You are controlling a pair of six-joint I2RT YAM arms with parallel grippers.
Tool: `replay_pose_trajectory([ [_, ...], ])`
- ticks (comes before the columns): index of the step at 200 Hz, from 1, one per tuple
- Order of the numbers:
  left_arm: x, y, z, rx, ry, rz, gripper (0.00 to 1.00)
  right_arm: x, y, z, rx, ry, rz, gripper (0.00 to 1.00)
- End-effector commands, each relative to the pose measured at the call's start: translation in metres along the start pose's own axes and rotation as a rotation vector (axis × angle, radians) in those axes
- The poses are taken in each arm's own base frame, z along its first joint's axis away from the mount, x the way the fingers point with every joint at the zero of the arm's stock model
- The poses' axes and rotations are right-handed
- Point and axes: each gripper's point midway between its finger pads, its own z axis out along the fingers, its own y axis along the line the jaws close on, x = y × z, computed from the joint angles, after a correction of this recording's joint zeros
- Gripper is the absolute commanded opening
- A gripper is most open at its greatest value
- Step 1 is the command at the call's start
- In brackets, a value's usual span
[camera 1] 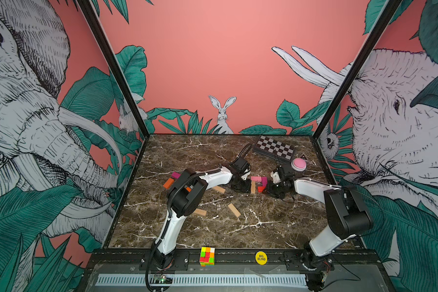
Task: Assemble the letter p with building blocks
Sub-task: Assemble the building block at the center of the board.
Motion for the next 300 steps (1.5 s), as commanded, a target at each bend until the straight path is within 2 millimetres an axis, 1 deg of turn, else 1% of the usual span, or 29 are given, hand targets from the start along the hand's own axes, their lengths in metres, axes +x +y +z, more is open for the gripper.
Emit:
replay_pose_trajectory([
  [1,0.0,-0.005,0.001,0.005,0.011,-0.009,0.26,0.009,-0.009,0.008,0.031,0.038,0.019,0.28],
  [23,-0.001,-0.006,0.002,0.009,0.01,-0.01,0.26,0.01,-0.007,0.007,0.024,0.041,0.018,0.28],
  [46,-0.003,-0.007,0.001,0.002,0.006,-0.013,0.26,0.011,-0.003,-0.002,0.012,0.035,0.009,0.29],
  [65,-0.002,-0.006,-0.001,-0.007,0.009,-0.016,0.26,0.014,-0.008,-0.007,0.039,0.046,0.01,0.29],
  [68,-0.002,-0.005,-0.001,-0.009,0.01,-0.017,0.26,0.01,-0.003,-0.015,0.027,0.021,0.0,0.29],
  [86,0.0,-0.003,-0.001,-0.019,0.013,-0.013,0.26,0.007,-0.003,-0.028,0.023,-0.004,-0.004,0.29],
  [108,0.001,0.001,0.0,-0.033,0.016,-0.014,0.27,-0.001,-0.015,-0.042,0.053,-0.03,0.01,0.29],
  [127,-0.002,0.003,0.0,-0.047,0.009,-0.017,0.26,-0.01,-0.024,-0.047,0.055,-0.05,0.034,0.29],
  [149,-0.006,0.007,-0.003,-0.065,0.003,-0.034,0.27,-0.017,-0.029,-0.045,0.066,-0.041,0.037,0.29],
  [160,-0.008,0.009,-0.002,-0.069,0.003,-0.035,0.27,-0.019,-0.031,-0.041,0.069,-0.035,0.041,0.29],
  [178,-0.01,0.007,-0.001,-0.058,0.007,-0.038,0.27,-0.023,-0.032,-0.035,0.071,-0.03,0.041,0.29],
  [185,-0.009,0.006,0.0,-0.056,0.011,-0.039,0.27,-0.027,-0.031,-0.036,0.069,-0.041,0.039,0.29],
  [188,-0.01,0.006,0.0,-0.055,0.01,-0.039,0.27,-0.025,-0.034,-0.03,0.076,-0.023,0.046,0.3],
  [195,-0.01,0.005,0.001,-0.051,0.012,-0.038,0.27,-0.025,-0.035,-0.027,0.076,-0.018,0.047,0.3],
  [238,-0.014,0.004,0.004,-0.044,0.014,-0.039,0.27,-0.033,-0.039,-0.022,0.09,-0.021,0.048,0.29],
  [283,-0.014,0.003,0.005,-0.041,0.014,-0.036,0.27,-0.033,-0.042,-0.013,0.085,-0.004,0.055,0.3],
  [300,-0.015,0.007,0.005,-0.056,0.013,-0.038,0.27,-0.032,-0.043,-0.011,0.083,0.001,0.058,0.3],
])
